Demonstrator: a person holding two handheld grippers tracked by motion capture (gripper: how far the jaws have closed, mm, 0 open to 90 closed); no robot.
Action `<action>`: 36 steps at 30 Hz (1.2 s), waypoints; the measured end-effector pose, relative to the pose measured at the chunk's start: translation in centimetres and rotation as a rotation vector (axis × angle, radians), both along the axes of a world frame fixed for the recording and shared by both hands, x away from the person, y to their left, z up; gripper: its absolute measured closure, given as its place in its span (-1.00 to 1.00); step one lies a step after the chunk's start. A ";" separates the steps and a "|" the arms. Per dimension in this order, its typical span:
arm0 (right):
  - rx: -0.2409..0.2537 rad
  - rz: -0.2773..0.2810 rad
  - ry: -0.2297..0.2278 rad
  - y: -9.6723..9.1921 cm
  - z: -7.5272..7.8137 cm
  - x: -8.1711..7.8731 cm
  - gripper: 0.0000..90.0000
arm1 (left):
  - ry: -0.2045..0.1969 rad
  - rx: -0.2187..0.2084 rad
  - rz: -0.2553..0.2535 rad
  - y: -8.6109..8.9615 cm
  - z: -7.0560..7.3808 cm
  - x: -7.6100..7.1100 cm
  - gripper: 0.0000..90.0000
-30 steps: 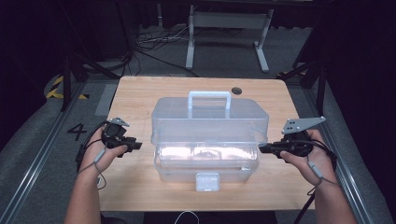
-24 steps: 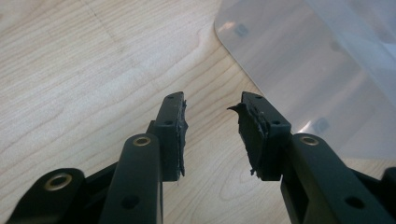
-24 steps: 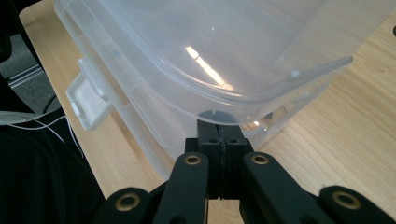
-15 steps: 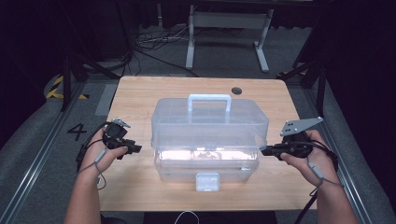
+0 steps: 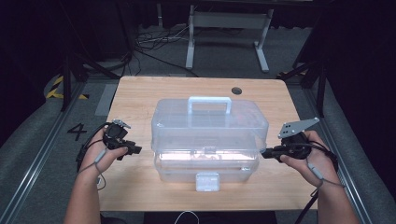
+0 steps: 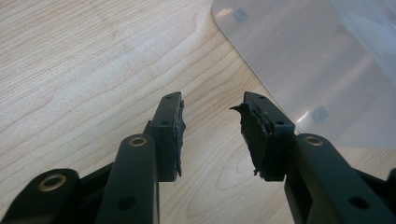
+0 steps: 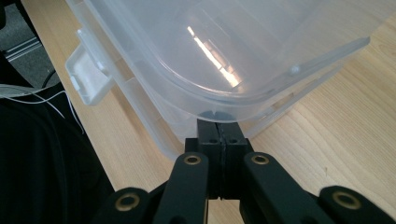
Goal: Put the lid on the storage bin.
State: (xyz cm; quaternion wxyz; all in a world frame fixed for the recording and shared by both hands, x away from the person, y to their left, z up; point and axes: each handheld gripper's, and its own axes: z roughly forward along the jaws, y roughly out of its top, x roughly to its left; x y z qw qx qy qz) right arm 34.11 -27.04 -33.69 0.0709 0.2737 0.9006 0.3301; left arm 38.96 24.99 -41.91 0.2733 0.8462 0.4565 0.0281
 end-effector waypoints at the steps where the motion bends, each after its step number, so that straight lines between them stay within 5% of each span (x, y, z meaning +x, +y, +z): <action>1: -0.003 0.002 0.003 0.0 0.0 0.0 1.00 | 0.003 0.000 0.000 0.0 0.0 0.0 0.32; 36: -0.109 0.054 0.078 0.6 -0.9 0.0 1.00 | 0.036 0.009 -0.018 -0.3 -0.5 0.1 0.29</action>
